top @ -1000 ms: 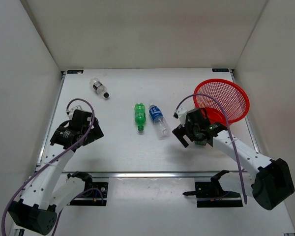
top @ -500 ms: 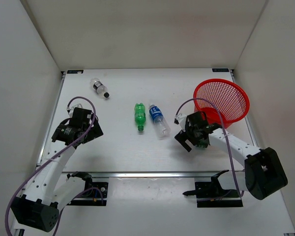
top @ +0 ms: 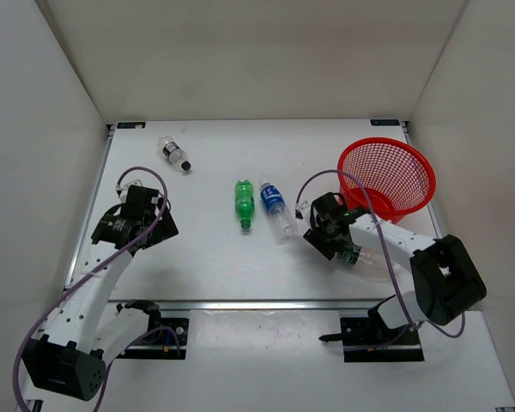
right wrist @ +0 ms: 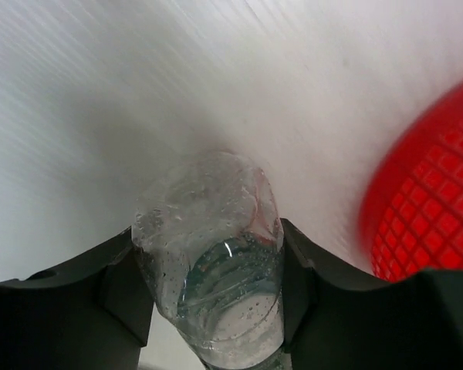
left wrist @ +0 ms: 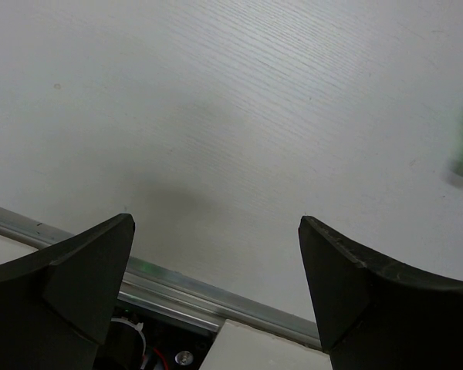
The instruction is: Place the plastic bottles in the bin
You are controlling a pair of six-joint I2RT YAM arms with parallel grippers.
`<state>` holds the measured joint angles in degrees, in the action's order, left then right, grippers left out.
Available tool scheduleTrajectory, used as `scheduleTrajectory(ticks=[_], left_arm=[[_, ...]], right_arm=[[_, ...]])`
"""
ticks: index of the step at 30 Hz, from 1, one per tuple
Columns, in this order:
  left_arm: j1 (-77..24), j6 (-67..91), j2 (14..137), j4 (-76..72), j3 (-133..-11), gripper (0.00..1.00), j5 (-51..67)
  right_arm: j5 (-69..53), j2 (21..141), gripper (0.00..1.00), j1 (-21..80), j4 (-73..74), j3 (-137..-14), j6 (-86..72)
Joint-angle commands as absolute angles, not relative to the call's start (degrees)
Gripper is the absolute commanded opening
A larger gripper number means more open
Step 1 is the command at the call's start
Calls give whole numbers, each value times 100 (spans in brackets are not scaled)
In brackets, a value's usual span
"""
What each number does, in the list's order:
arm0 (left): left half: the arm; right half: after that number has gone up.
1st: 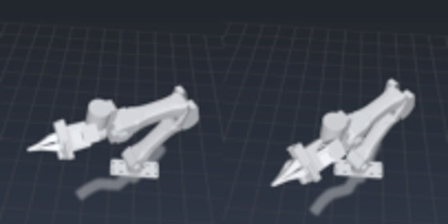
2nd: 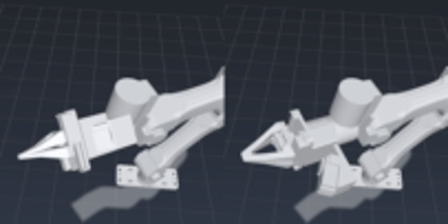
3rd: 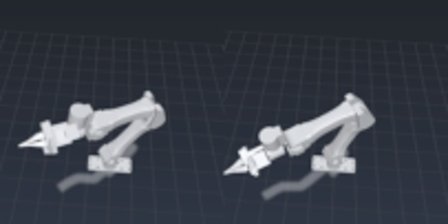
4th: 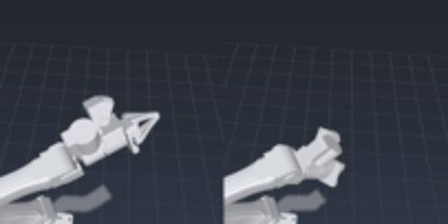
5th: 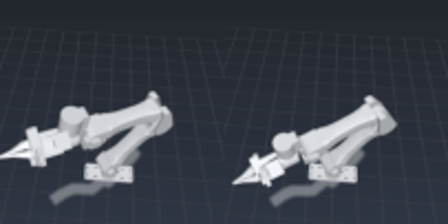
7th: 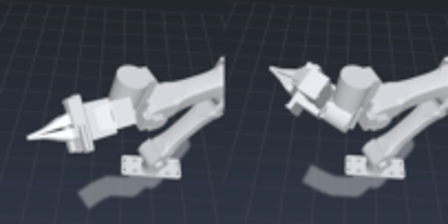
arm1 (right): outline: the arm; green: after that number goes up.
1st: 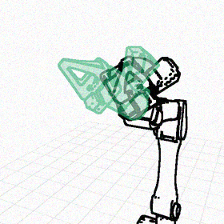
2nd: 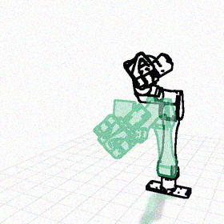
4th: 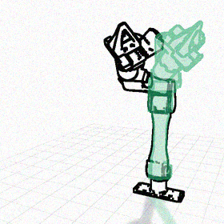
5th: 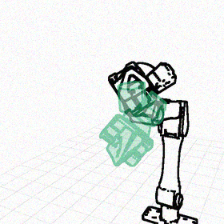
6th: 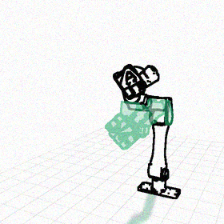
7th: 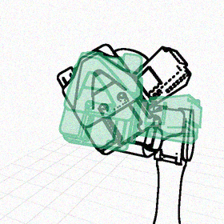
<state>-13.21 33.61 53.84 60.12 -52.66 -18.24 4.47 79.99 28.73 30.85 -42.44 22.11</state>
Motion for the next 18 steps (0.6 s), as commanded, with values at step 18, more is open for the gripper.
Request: scheduleTrajectory(ticks=[18], left_arm=[[-1556,3305,5624,5537,-5546,99,-1942]], right_arm=[[-378,7013,53,2560,1943,-8350,2039]])
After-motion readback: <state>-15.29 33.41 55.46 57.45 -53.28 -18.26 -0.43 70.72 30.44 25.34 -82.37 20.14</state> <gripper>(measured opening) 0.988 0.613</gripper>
